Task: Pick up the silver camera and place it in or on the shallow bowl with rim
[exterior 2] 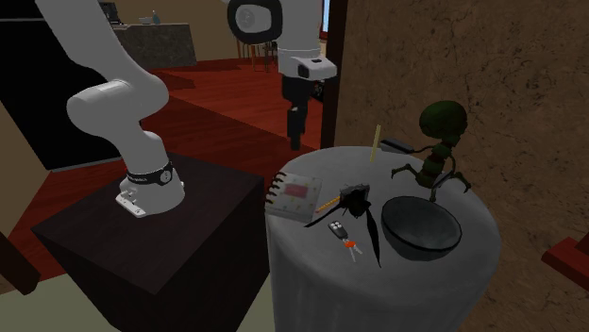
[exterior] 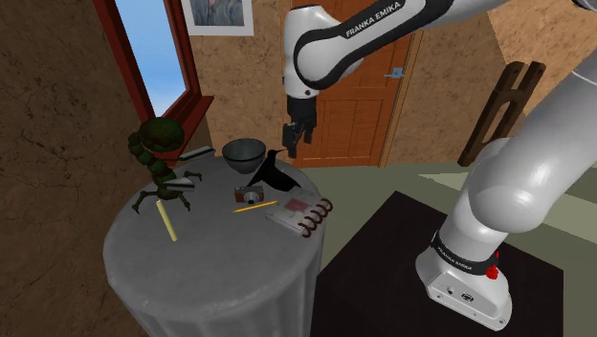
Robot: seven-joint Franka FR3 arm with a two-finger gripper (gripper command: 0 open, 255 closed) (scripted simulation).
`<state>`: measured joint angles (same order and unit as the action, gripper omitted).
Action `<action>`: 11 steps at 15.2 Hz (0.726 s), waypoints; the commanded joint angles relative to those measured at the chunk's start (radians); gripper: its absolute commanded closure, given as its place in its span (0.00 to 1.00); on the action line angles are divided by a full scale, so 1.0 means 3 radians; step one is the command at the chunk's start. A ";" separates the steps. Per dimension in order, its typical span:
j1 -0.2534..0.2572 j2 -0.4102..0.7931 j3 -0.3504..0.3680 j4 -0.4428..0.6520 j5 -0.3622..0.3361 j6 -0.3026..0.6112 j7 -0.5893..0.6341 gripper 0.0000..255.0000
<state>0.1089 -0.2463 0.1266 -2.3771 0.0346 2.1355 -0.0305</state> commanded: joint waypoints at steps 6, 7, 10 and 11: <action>0.0072 0.0850 0.0119 0.0353 -0.0231 0.0571 -0.0035 0.00; 0.0086 0.0975 0.0132 0.0421 -0.0277 0.0636 -0.0030 0.00; 0.0138 0.1349 0.0160 0.0647 -0.0427 0.0804 -0.0006 0.00; 0.0159 0.1474 0.0164 0.0731 -0.0479 0.0852 0.0003 0.00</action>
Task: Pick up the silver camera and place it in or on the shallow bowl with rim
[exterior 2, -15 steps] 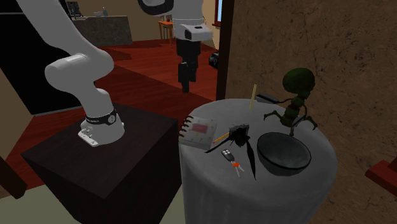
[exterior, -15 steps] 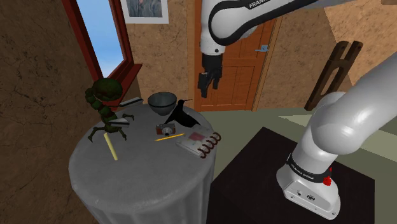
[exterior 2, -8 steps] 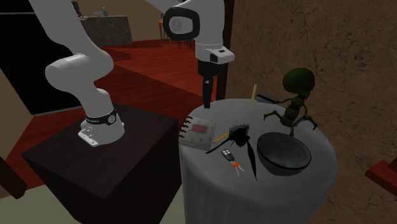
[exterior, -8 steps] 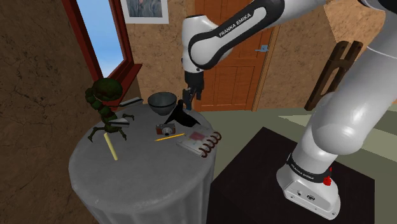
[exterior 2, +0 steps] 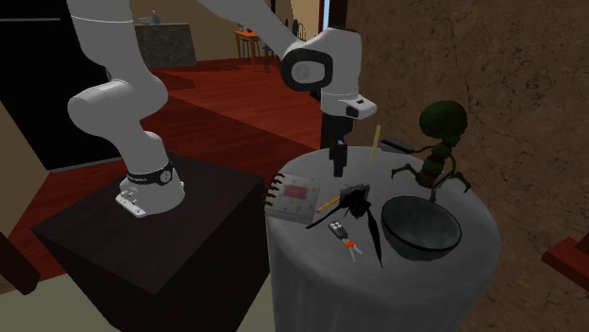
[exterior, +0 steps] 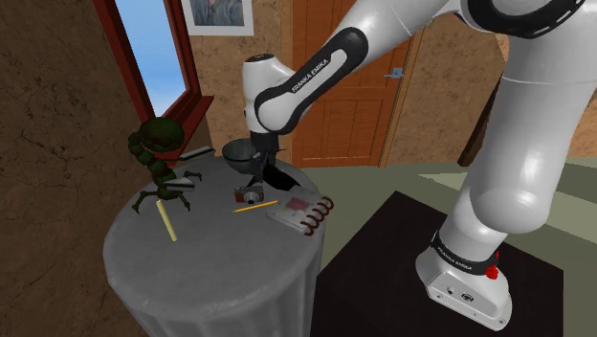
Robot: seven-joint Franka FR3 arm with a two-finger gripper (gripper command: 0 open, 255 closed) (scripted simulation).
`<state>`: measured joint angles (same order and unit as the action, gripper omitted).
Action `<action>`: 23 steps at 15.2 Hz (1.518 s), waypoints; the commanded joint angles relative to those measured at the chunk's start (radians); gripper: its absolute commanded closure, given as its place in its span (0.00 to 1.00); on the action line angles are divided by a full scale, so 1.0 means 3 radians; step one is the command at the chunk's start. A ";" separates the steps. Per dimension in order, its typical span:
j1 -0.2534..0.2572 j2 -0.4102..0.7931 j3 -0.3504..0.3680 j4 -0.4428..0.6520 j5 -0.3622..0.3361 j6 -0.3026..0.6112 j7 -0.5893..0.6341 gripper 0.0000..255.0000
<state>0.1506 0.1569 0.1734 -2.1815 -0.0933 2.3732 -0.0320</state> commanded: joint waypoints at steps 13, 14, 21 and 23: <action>0.0189 0.1019 -0.0060 0.0570 -0.0402 0.0482 0.0103 0.00; 0.0189 0.1019 -0.0060 0.0569 -0.0402 0.0483 0.0103 0.00; 0.0189 0.1019 -0.0060 0.0570 -0.0402 0.0482 0.0103 0.00; 0.0189 0.1019 -0.0060 0.0570 -0.0402 0.0482 0.0103 1.00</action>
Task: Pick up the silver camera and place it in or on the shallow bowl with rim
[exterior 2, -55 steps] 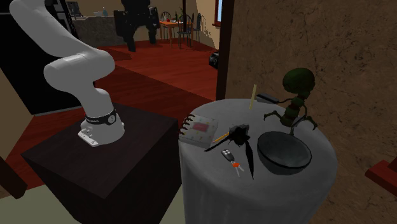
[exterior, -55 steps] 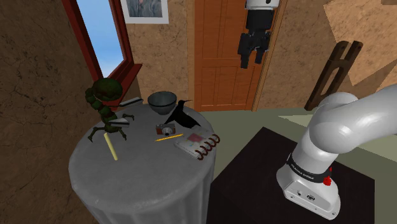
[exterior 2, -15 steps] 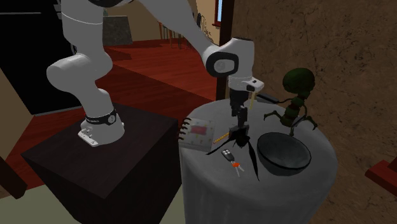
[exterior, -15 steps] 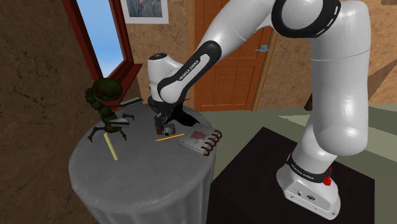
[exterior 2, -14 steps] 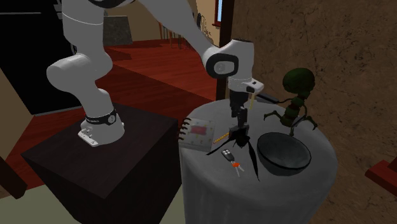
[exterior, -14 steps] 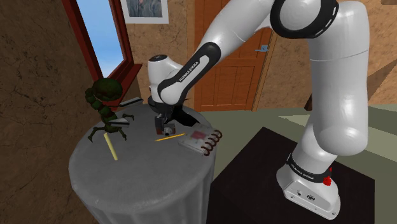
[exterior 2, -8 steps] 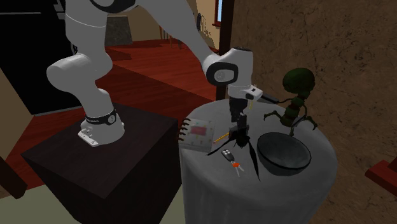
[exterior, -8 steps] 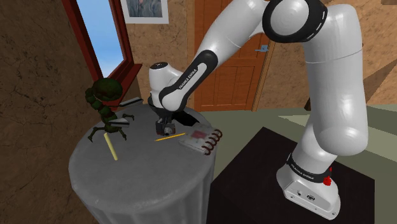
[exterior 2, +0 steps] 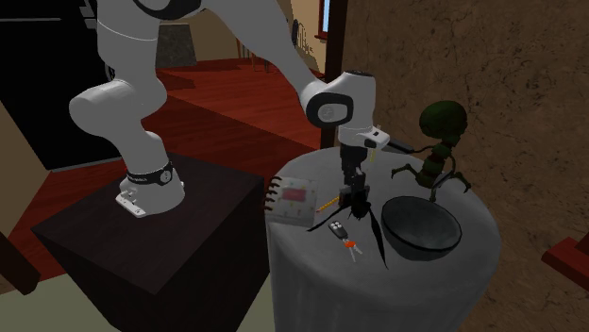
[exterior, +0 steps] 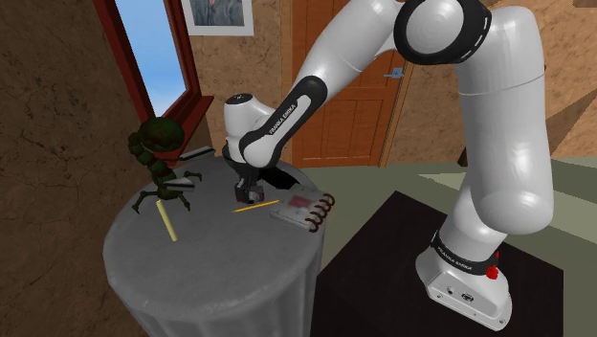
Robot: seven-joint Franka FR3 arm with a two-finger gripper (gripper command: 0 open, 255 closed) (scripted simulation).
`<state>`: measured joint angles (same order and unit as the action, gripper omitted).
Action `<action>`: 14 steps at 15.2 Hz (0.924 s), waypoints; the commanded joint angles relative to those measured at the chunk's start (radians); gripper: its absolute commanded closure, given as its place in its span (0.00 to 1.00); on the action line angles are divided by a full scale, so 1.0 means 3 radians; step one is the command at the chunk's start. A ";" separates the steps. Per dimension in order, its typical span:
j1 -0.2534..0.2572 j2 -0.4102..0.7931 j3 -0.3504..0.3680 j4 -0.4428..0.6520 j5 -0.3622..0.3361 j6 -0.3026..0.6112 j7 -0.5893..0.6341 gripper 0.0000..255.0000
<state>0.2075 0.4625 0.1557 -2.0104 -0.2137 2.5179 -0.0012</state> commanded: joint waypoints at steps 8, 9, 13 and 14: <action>0.0000 0.0000 -0.0001 0.0000 0.0000 0.0000 0.0000 1.00; -0.0006 -0.0034 0.0007 -0.0001 0.0011 -0.0033 -0.0009 1.00; -0.0026 -0.0166 0.0037 0.0005 0.0058 -0.0168 -0.0048 1.00; -0.0030 -0.0198 0.0043 0.0008 0.0070 -0.0203 -0.0057 1.00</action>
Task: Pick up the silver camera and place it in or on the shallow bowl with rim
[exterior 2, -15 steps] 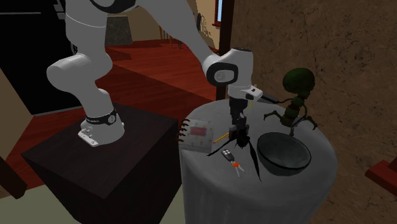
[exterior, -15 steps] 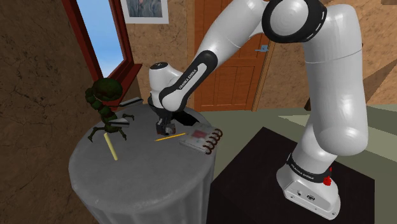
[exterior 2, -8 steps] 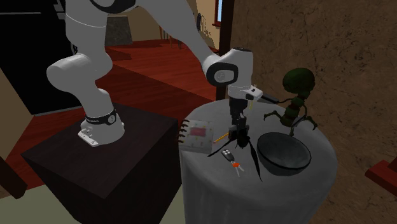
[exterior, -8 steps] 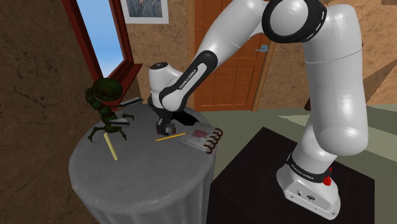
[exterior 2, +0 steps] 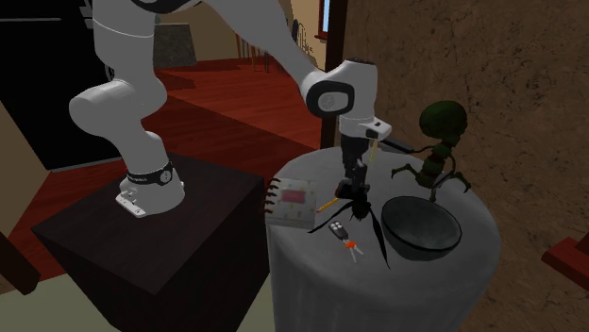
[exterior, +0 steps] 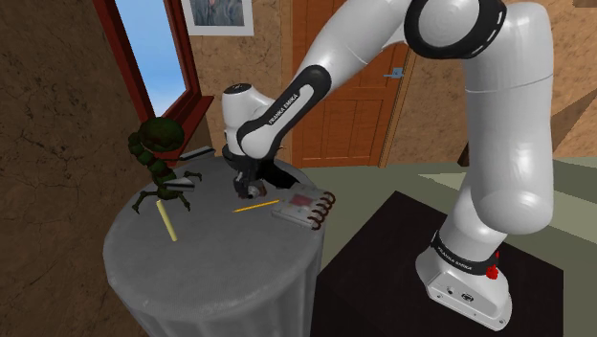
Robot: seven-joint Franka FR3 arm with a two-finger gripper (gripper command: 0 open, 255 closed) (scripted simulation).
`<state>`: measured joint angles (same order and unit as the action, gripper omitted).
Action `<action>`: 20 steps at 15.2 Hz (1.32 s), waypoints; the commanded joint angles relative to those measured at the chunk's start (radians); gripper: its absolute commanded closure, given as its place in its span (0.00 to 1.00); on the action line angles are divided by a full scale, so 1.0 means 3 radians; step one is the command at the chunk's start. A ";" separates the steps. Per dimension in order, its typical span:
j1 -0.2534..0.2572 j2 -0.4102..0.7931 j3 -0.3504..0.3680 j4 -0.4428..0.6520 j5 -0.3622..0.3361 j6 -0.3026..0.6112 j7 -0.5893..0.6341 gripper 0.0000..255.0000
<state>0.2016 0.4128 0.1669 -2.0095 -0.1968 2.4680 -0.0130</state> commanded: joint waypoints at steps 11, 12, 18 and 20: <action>-0.0049 -0.0352 0.0064 0.0089 0.0135 -0.0432 -0.0117 1.00; -0.0052 -0.0378 0.0068 0.0101 0.0145 -0.0469 -0.0126 1.00; -0.0064 -0.0523 0.0088 0.0189 0.0202 -0.0697 -0.0173 1.00; -0.0067 -0.0567 0.0093 0.0225 0.0219 -0.0775 -0.0187 1.00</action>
<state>0.1825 0.2500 0.1942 -1.9451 -0.1338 2.2456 -0.0662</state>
